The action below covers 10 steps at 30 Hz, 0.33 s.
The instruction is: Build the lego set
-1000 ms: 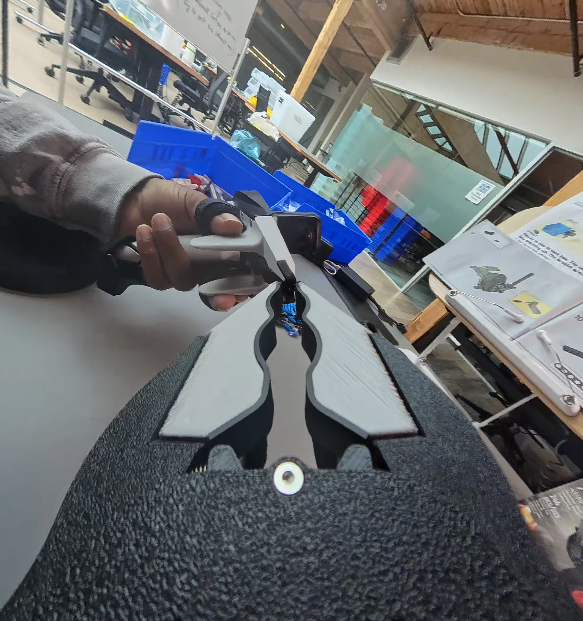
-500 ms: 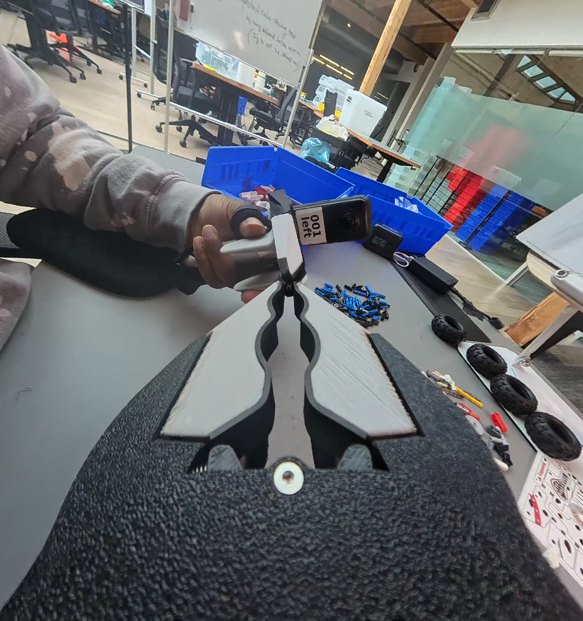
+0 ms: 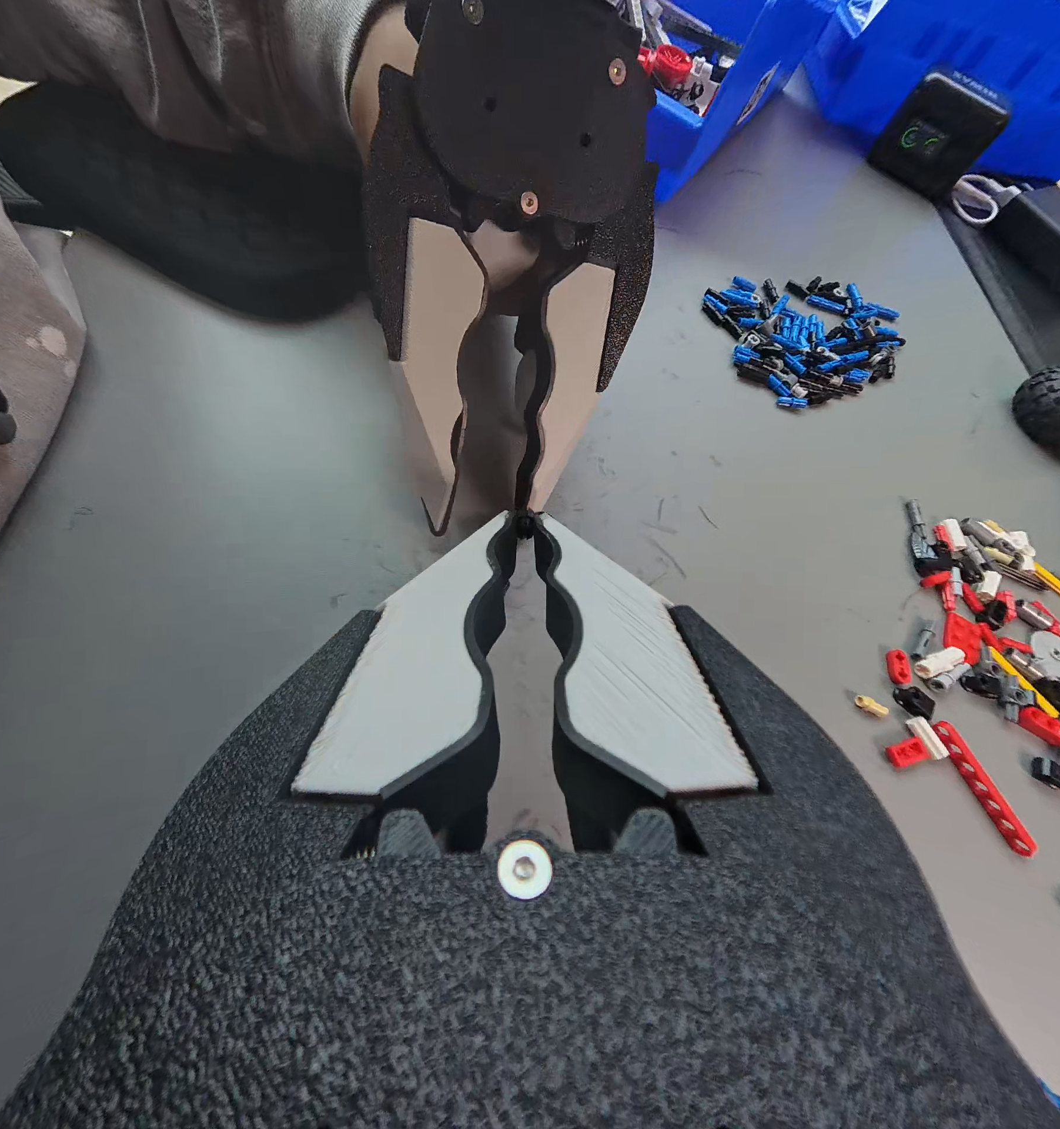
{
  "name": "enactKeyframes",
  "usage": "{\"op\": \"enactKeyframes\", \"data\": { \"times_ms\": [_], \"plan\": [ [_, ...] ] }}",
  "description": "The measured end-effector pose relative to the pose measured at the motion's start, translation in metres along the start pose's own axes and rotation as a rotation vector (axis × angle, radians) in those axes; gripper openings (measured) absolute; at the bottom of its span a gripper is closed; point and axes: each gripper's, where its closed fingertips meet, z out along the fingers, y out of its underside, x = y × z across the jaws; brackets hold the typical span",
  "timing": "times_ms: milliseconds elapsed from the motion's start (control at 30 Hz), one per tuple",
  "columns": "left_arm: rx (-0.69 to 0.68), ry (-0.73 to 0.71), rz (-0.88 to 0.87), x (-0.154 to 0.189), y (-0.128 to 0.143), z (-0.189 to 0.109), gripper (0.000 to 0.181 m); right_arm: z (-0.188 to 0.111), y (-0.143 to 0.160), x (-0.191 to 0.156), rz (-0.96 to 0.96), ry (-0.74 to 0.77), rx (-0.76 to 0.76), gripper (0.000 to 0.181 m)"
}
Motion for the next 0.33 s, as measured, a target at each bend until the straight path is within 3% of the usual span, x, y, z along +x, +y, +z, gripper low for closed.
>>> {"op": "enactKeyframes", "data": {
  "times_ms": [33, 333],
  "plan": [
    [0.0, -0.003, -0.003, 0.0001, -0.0002, 0.0006, 0.027, 0.0005, 0.0015, -0.0004, 0.003, -0.003, -0.004, 0.005],
    [0.001, -0.002, -0.025, 0.0074, -0.0021, 0.0042, 0.022, 0.0029, 0.0076, 0.0007, 0.006, 0.012, -0.025, 0.005]
  ]
}}
